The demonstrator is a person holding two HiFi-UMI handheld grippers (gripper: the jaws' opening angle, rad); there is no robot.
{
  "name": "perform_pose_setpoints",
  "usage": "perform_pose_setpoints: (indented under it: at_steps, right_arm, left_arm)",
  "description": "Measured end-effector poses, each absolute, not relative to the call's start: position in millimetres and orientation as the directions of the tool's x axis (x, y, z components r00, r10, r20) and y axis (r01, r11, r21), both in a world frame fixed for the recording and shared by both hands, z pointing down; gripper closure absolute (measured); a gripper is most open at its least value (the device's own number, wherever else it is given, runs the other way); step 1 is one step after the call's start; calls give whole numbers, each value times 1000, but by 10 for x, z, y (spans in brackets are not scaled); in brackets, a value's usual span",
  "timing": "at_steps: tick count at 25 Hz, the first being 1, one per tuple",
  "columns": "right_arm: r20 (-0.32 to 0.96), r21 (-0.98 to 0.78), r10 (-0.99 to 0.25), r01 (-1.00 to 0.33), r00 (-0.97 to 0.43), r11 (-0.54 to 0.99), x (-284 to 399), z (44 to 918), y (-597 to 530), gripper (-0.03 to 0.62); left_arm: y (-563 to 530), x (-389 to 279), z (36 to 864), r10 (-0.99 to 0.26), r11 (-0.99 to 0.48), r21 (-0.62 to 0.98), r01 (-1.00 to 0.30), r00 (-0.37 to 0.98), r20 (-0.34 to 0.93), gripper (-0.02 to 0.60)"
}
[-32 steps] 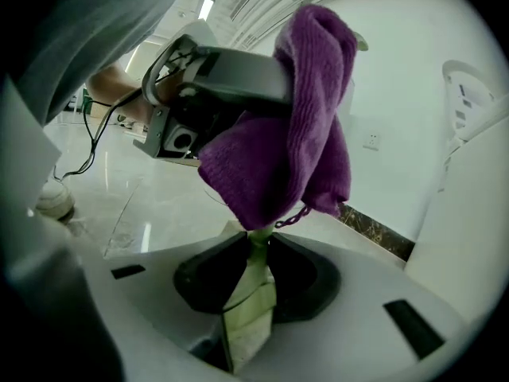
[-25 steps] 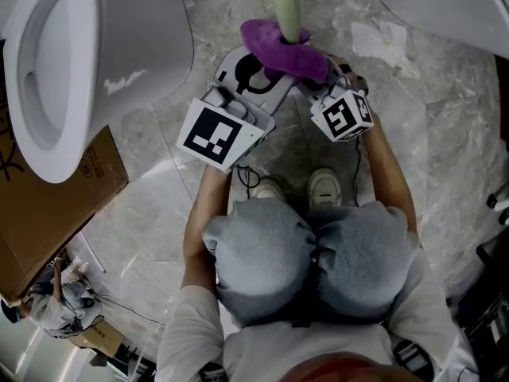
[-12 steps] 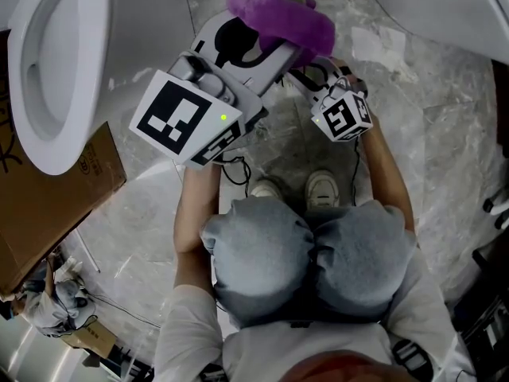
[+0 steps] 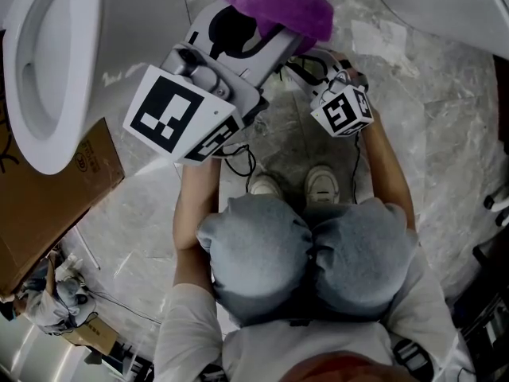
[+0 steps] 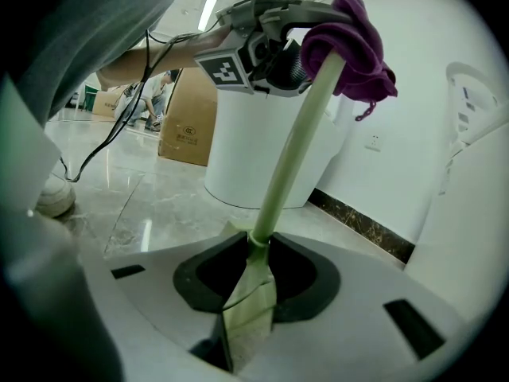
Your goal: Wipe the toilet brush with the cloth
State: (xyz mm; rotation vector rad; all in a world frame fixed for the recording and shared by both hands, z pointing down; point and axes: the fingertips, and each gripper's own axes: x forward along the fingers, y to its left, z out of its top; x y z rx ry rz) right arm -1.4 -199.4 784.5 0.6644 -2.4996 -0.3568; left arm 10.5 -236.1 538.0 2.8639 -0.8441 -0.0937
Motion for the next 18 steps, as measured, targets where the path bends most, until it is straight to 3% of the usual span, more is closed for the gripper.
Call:
perform_pose_setpoints:
  at_steps: [18]
  right_arm:
    - [414, 375, -524, -385, -744, 843, -4, 7845, -1992, 511]
  left_arm:
    - [-2060, 167, 6271, -529, -837, 134, -531, 847, 51, 476]
